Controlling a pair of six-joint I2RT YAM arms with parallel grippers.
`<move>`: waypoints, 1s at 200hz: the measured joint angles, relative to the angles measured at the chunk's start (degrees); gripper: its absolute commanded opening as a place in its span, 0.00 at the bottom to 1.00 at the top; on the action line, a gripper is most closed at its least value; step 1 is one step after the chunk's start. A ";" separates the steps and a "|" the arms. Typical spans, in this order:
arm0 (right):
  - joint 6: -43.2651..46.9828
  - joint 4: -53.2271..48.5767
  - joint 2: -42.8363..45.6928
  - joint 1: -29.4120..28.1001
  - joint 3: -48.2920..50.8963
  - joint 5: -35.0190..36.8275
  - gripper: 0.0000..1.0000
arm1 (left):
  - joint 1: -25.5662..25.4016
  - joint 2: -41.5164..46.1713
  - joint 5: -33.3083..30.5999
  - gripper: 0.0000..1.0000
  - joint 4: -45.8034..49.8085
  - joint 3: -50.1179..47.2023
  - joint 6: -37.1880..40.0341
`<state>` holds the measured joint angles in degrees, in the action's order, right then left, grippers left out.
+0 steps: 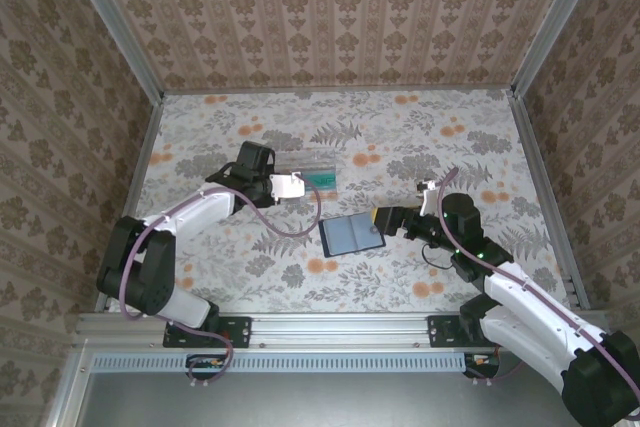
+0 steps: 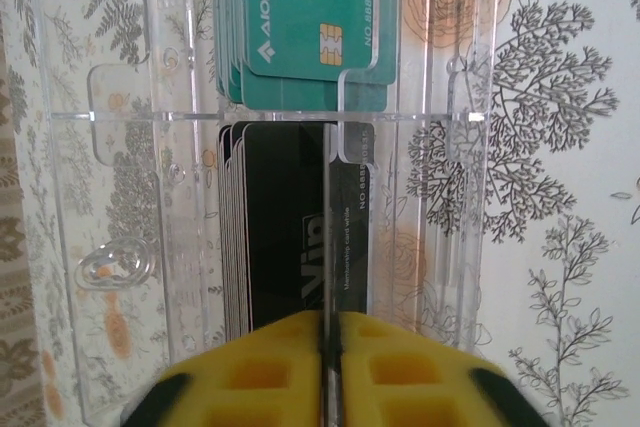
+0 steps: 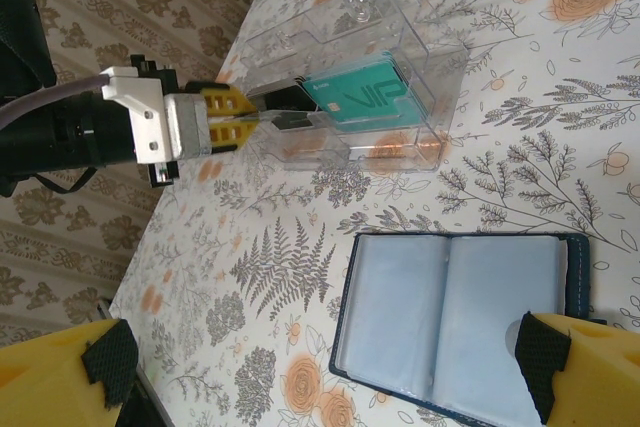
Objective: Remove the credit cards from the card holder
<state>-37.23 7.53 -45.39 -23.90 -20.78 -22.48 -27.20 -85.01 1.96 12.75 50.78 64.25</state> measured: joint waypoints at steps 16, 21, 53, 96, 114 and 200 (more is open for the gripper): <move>0.00 0.00 0.00 0.00 0.00 0.02 1.00 | 0.22 -0.11 -0.20 0.34 -0.11 0.00 -0.13; 0.00 0.00 0.00 0.00 0.00 0.02 1.00 | 0.31 -0.13 -0.26 0.36 -0.17 0.02 -0.13; 0.00 0.00 0.00 0.00 0.00 0.00 1.00 | 0.31 -0.57 -0.83 0.42 -0.42 0.96 -0.66; 0.00 0.00 0.00 0.00 0.00 0.00 1.00 | 0.31 -0.63 -0.63 0.54 -0.90 2.78 -2.56; 0.00 0.00 -0.02 0.00 0.00 0.00 1.00 | 0.28 0.55 -0.22 0.69 -0.87 2.49 -4.11; 1.77 -5.22 0.66 -0.07 -1.01 4.85 1.00 | 0.28 24.61 -0.61 1.00 -4.59 -6.95 -38.03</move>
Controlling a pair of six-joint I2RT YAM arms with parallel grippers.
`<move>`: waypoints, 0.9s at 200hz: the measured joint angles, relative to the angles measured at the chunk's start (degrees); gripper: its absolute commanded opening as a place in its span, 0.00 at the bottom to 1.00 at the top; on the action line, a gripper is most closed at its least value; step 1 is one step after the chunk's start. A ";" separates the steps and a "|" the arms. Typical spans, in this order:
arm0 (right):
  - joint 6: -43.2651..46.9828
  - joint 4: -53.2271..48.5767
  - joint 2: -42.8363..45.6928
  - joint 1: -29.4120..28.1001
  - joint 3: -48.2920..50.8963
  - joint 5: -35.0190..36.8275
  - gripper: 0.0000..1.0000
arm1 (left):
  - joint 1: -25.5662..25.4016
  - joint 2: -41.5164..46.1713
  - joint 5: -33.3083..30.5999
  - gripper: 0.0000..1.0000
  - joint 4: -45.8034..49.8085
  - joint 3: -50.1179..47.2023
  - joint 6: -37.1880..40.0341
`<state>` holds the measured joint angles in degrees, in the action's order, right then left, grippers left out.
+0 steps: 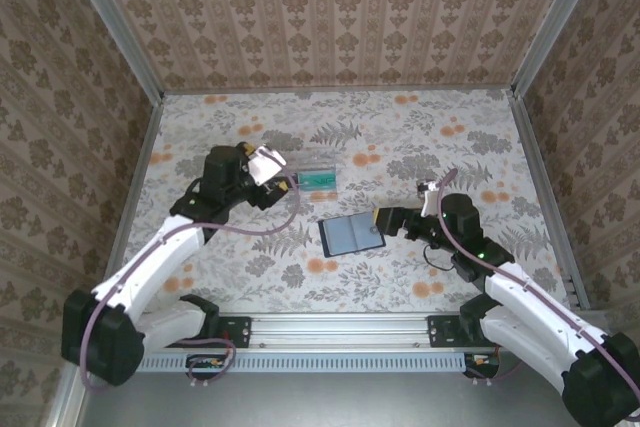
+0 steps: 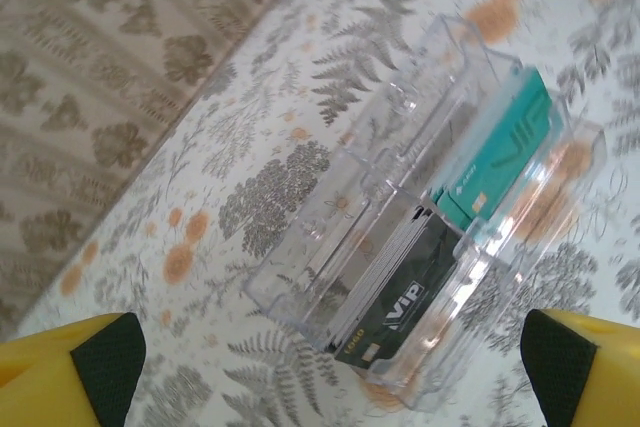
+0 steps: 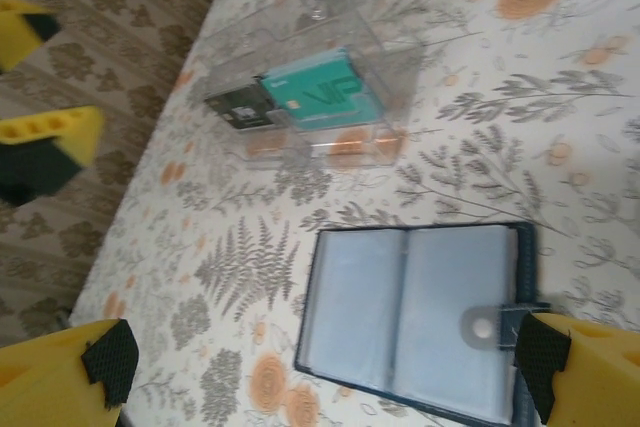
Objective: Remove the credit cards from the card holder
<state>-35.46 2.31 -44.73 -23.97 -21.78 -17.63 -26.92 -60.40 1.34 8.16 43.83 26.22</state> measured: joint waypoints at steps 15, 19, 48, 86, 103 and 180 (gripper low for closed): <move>0.70 -2.84 0.31 0.00 -1.70 3.63 1.00 | 0.00 4.11 -4.35 1.00 -0.20 -2.40 -9.11; 0.85 -3.56 0.31 0.00 -2.25 4.96 1.00 | 0.00 5.11 -5.81 1.00 -0.20 -2.99 -11.39; 1.77 -10.49 -1.53 -0.09 -7.50 18.32 1.00 | 1.77 10.69 -17.70 1.00 0.31 -7.06 -26.27; 7.17 -12.74 -6.47 -0.09 -11.15 37.29 1.00 | 10.05 10.23 -24.39 1.00 -0.50 -12.72 -34.10; 11.39 -10.27 -8.37 0.09 -10.71 44.13 1.00 | 15.89 7.13 -25.00 1.00 -1.29 -13.70 -36.61; 28.15 16.20 -27.54 10.51 -7.74 54.14 1.00 | 21.81 -12.35 -27.15 1.00 -23.17 -17.79 -35.34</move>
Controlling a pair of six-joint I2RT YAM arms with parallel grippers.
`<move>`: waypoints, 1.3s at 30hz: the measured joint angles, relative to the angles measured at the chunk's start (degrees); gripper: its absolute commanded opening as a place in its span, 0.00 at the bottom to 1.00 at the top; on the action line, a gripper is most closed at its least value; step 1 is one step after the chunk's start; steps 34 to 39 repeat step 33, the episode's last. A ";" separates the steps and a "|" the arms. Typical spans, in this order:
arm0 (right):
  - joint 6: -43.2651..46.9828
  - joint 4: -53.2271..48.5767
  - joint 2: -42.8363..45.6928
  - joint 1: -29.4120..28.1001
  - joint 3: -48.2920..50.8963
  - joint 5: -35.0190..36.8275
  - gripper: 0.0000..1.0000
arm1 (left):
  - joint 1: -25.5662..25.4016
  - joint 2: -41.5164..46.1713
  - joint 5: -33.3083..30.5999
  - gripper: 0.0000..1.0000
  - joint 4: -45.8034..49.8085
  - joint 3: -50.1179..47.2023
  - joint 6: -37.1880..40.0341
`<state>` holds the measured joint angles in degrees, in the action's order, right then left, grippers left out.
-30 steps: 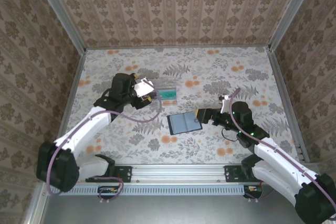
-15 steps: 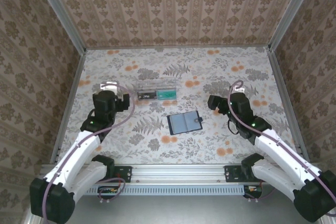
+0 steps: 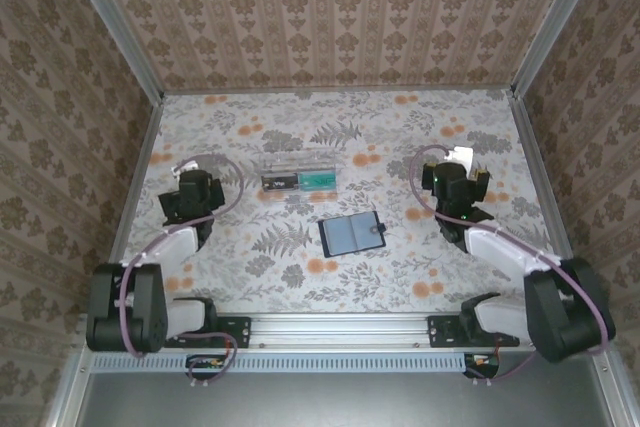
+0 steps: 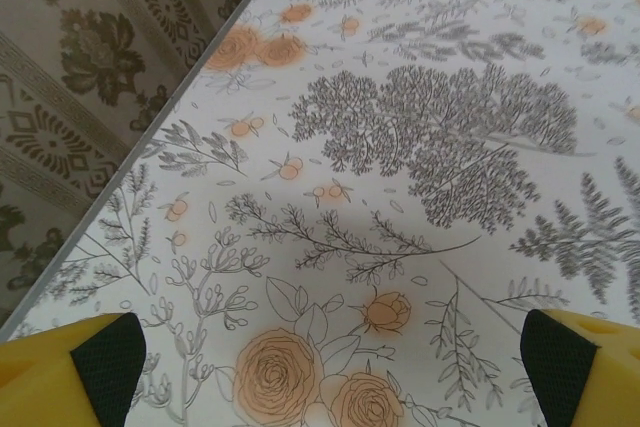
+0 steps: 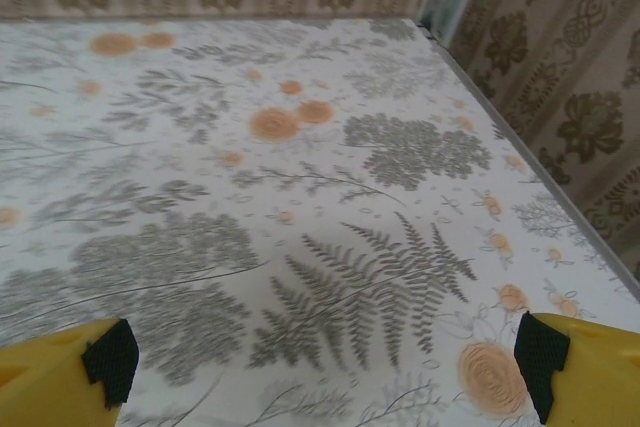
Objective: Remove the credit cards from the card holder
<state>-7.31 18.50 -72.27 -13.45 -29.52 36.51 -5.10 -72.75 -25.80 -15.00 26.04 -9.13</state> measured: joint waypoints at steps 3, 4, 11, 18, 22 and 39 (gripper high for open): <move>1.95 5.11 -4.81 3.45 0.02 -2.60 1.00 | 0.02 -4.07 0.98 1.00 -7.48 -1.09 2.51; 2.49 7.32 -5.99 4.66 0.20 -4.02 1.00 | 0.13 -4.96 1.62 1.00 -10.43 -1.49 3.45; 2.71 22.77 -11.89 12.28 6.82 -18.23 1.00 | 3.04 -11.63 9.27 1.00 -29.07 -5.25 6.69; 3.10 28.87 -15.13 12.13 7.93 -24.70 1.00 | 2.91 -15.39 12.96 1.00 -35.23 -6.23 8.35; 3.13 29.75 -15.13 12.13 7.93 -25.42 1.00 | 1.95 -15.39 12.96 1.00 -35.65 -5.07 9.11; 3.10 30.25 -15.13 12.13 7.93 -25.97 1.00 | 1.75 -15.39 13.38 1.00 -35.60 -5.05 9.99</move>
